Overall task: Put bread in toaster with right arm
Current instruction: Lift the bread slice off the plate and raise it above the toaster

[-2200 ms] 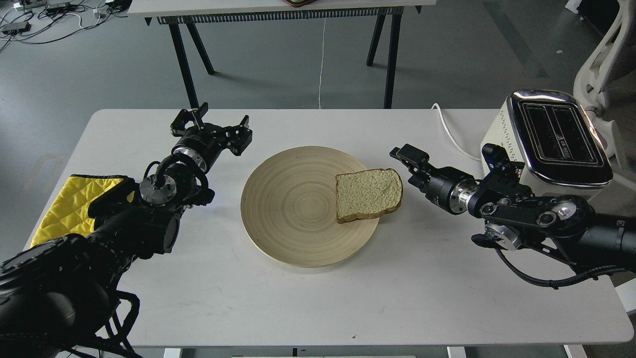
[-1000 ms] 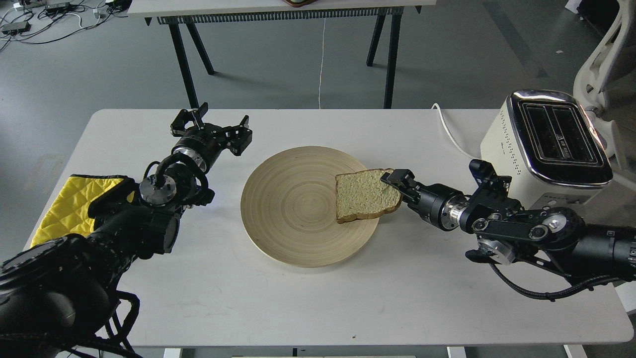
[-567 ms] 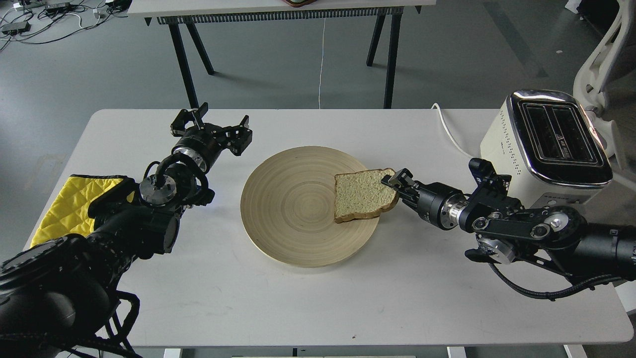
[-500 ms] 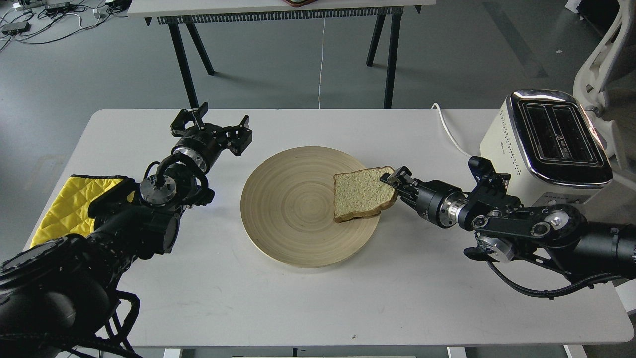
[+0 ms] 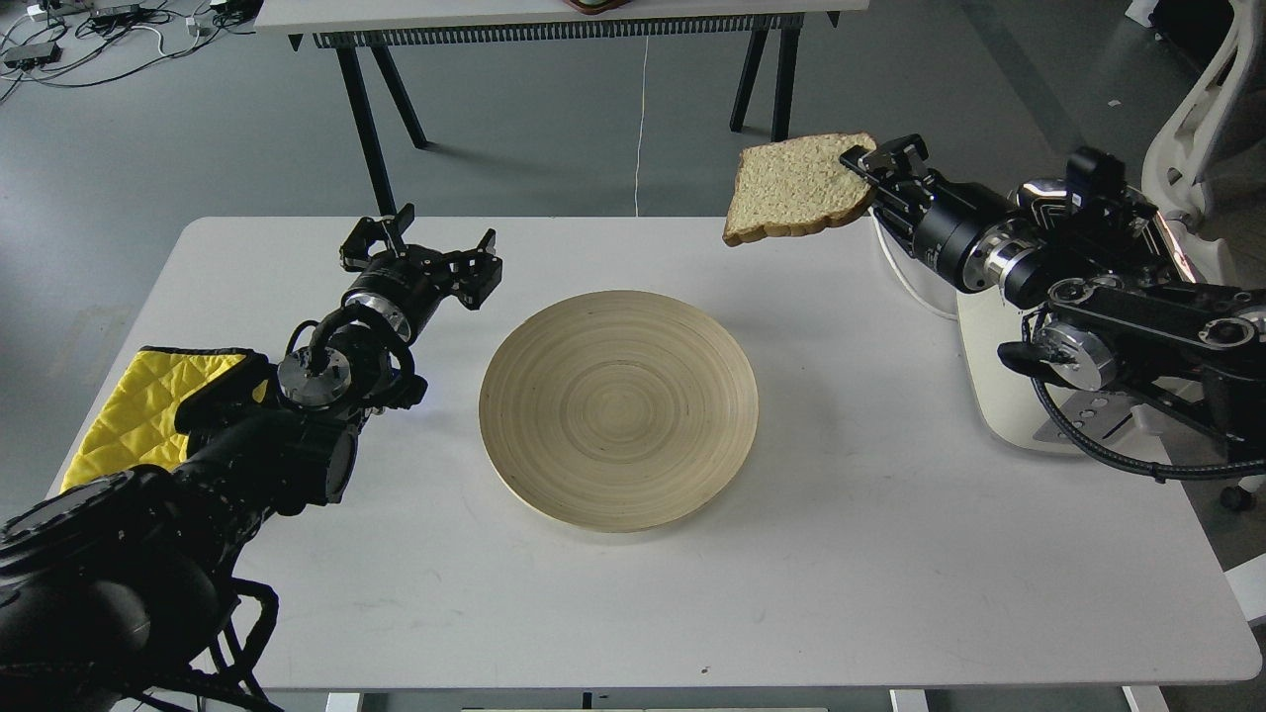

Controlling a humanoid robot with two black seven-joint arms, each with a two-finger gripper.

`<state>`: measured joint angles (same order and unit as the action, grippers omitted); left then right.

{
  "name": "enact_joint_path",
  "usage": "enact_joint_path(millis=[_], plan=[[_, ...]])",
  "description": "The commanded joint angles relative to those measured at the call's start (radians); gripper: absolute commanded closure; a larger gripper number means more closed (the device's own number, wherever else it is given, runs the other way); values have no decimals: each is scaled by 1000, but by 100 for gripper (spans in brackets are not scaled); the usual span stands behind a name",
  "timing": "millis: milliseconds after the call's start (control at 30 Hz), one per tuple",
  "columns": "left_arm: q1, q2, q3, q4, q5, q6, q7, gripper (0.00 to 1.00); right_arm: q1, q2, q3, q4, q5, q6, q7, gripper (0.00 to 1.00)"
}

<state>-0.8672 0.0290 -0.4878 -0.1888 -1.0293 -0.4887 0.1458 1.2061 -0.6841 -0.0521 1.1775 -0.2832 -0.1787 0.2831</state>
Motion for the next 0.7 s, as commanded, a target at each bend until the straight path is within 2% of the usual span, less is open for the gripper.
enact_joint_path(millis=[0,167,300,500,667], plan=[[1,0,0,0,0,0,0,0,78,-127,-12,5,-19,10,-36,100],[1,0,0,0,0,0,0,0,150,-285,-63,4,-183,25,-71,100],[1,0,0,0,0,0,0,0,197,-365,-149,4,-275,28,-74,100],[-1,0,0,0,0,0,0,0,256,-436,-284,4,-389,28,-73,100],[1,0,0,0,0,0,0,0,257,-468,-299,4,-456,73,-79,100]])
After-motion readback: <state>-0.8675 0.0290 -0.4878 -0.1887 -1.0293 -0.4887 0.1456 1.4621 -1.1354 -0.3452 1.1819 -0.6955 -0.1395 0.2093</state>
